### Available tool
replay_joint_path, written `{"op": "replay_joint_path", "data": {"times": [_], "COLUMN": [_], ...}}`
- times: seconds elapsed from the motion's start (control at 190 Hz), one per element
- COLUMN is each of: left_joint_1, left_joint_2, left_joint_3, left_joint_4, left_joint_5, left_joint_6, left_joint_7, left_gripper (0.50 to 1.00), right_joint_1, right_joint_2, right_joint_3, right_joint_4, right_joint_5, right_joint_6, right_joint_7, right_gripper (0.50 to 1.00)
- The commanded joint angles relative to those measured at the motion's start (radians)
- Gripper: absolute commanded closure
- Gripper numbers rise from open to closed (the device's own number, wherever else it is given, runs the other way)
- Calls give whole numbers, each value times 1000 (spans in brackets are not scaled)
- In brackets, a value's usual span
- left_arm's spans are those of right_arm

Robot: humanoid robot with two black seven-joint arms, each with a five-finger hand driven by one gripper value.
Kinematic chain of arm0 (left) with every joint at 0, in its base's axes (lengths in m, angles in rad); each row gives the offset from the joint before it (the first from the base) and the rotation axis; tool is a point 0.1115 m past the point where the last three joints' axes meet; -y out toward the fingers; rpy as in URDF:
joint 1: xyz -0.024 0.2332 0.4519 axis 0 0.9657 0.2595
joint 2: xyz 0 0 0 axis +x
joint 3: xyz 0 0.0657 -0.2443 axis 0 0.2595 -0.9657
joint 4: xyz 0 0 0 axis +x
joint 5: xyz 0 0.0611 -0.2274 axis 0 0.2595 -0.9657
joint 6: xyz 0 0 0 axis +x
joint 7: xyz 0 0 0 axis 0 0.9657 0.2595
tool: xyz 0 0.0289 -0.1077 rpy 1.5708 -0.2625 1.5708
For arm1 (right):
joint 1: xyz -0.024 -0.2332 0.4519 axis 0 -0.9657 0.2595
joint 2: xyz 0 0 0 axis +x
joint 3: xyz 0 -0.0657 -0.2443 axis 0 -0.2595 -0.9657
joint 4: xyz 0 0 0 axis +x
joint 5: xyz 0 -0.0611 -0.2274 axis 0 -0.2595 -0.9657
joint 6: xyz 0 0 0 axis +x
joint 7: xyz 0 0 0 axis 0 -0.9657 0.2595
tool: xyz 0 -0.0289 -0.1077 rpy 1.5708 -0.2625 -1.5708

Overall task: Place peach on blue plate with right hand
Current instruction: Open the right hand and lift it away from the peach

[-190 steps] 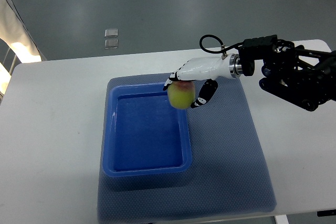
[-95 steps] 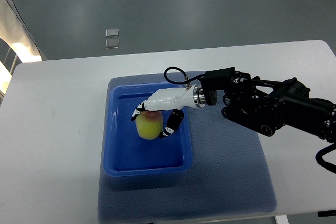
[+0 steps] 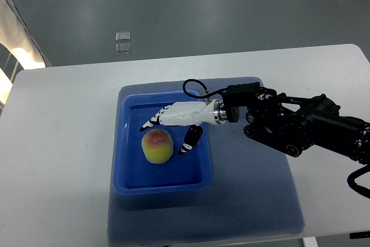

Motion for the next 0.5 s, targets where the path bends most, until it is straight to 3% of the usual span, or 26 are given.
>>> {"op": "replay_joint_path", "data": {"times": [0.0, 0.258, 0.494], "left_joint_1": [0, 0, 0], "left_joint_2": [0, 0, 0], "left_joint_3": [0, 0, 0], "left_joint_4": [0, 0, 0], "left_joint_5": [0, 0, 0], "left_joint_6": [0, 0, 0], "left_joint_7": [0, 0, 0], "left_gripper": [500, 500, 500], "right_joint_1": [1, -20, -86], "right_joint_2": [-4, -11, -50], "right_joint_3": [2, 199, 360], "right_joint_4": [6, 4, -14], "right_joint_5": [0, 20, 307], "right_joint_6": [-3, -5, -9], "right_joint_7": [2, 2, 0], "right_gripper": [579, 579, 579]}}
